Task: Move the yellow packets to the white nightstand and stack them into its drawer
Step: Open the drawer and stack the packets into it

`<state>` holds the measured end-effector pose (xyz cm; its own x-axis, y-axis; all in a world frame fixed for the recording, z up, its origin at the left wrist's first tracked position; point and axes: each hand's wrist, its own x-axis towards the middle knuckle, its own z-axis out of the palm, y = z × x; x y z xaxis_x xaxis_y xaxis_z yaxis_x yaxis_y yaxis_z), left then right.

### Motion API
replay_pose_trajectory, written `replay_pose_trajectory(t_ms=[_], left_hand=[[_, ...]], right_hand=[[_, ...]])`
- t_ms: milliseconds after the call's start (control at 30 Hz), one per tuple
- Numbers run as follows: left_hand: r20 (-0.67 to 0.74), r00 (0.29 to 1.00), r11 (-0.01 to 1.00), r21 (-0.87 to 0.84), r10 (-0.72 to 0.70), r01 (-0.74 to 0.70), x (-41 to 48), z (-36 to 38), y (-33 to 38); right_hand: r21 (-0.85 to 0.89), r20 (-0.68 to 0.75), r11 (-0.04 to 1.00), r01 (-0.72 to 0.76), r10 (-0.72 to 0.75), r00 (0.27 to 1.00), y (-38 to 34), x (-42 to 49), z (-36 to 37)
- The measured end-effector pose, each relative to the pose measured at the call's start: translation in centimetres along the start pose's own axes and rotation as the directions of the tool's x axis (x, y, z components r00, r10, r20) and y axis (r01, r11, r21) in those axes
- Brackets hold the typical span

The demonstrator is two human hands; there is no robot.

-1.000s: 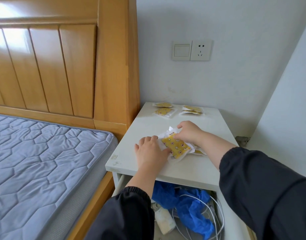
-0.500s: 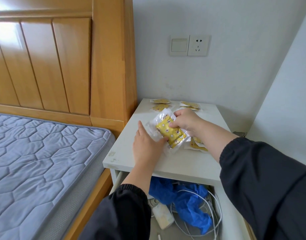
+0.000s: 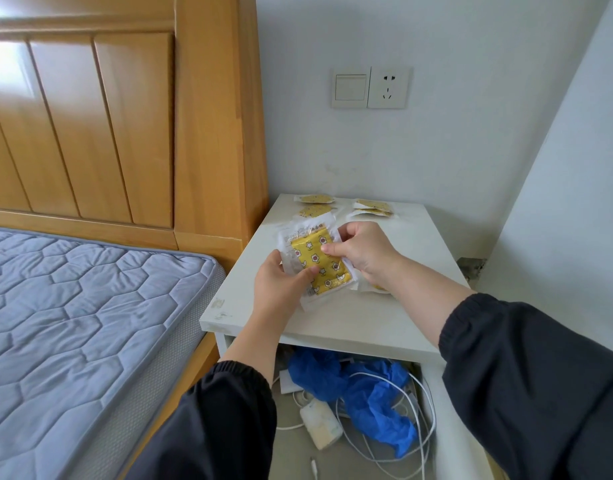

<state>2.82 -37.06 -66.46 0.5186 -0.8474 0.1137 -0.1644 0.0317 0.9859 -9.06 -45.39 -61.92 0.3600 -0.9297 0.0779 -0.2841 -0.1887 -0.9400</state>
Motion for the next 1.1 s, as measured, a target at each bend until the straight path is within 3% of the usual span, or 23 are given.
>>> replay_pose_trajectory(t_ms=[133,267,333,433,500,667,833,1000,1100], left_hand=[[0.0,1.0,1.0,0.012,-0.005,0.005,0.1,0.0,-0.1],[0.026,1.0,1.0,0.008,-0.008,0.008,0.1,0.0,-0.2],[0.032,0.999,1.0,0.017,-0.01,0.009,0.1,0.0,-0.1],[0.034,0.999,0.999,0.032,-0.009,0.008,0.1,0.2,-0.1],[0.035,0.999,0.999,0.048,-0.006,0.004,0.1,0.3,-0.2],[0.029,1.0,0.994,0.106,0.005,-0.008,0.1,0.5,-0.2],[0.015,1.0,0.986,0.166,0.005,-0.007,0.2,0.8,-0.1],[0.003,1.0,0.978,0.207,-0.007,0.006,0.3,1.0,-0.2],[0.002,1.0,0.977,0.212,-0.007,0.007,0.4,1.0,-0.2]], right_hand=[[-0.228,-0.034,0.965,0.126,-0.138,0.99,-0.6,-0.3,-0.9],[-0.406,-0.263,0.909,0.098,-0.218,0.94,-0.7,0.3,-3.8],[-0.556,-0.262,0.831,-0.035,-0.135,0.956,-0.1,0.5,-5.8],[-0.704,-0.087,0.678,-0.212,0.215,0.973,1.6,0.3,-7.8],[-0.711,-0.007,0.658,-0.247,0.344,0.939,2.6,0.0,-8.3],[-0.824,0.041,0.55,-0.135,0.296,0.954,2.5,-0.2,-7.7],[-0.848,0.046,0.494,-0.193,0.429,0.902,1.9,0.1,-7.4],[-0.777,0.042,0.565,-0.278,0.487,0.872,1.8,0.3,-7.0],[-0.693,0.005,0.643,-0.325,0.455,0.891,1.7,0.1,-6.8]])
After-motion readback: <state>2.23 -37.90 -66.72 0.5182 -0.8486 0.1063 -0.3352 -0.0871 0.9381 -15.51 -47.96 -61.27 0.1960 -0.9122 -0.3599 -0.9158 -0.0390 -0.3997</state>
